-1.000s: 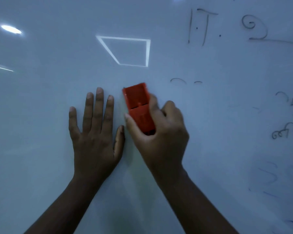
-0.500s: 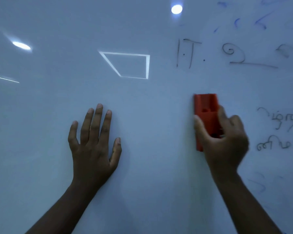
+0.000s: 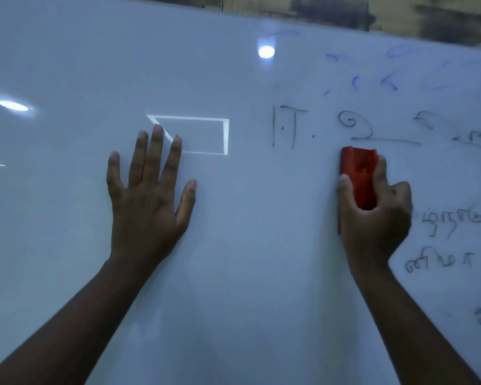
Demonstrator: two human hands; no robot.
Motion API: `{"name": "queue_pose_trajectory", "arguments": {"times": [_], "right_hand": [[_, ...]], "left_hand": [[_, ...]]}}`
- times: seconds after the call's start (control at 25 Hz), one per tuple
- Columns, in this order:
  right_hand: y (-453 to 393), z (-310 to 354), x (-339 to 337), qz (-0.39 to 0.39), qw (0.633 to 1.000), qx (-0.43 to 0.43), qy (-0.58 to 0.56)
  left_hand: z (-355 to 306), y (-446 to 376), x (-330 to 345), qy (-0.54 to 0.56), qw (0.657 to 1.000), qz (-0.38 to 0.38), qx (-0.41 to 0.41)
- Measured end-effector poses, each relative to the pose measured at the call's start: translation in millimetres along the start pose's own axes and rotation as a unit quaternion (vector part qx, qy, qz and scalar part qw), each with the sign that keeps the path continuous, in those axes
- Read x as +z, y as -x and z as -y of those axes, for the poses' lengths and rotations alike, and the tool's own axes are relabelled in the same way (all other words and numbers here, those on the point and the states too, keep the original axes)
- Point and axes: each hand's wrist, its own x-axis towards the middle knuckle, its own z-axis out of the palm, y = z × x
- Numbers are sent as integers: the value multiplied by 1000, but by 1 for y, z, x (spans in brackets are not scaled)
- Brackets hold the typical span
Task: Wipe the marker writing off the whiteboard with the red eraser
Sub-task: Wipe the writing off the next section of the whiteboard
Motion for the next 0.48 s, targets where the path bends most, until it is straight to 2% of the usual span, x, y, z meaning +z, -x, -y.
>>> {"name": "queue_pose_trajectory", "arguments": {"times": [0.12,0.28,0.48], "right_hand": [[32,53,25,7,994,-103,-24],[76,132,51,69,960,-267,-50],[44,143,60,58,951,-301,-40]], "left_hand": [[-1,0,1,4,1000,-13,6],[6,2,2,11,1000,-4,17],[8,4,1,22,1000,-15,6]]}}
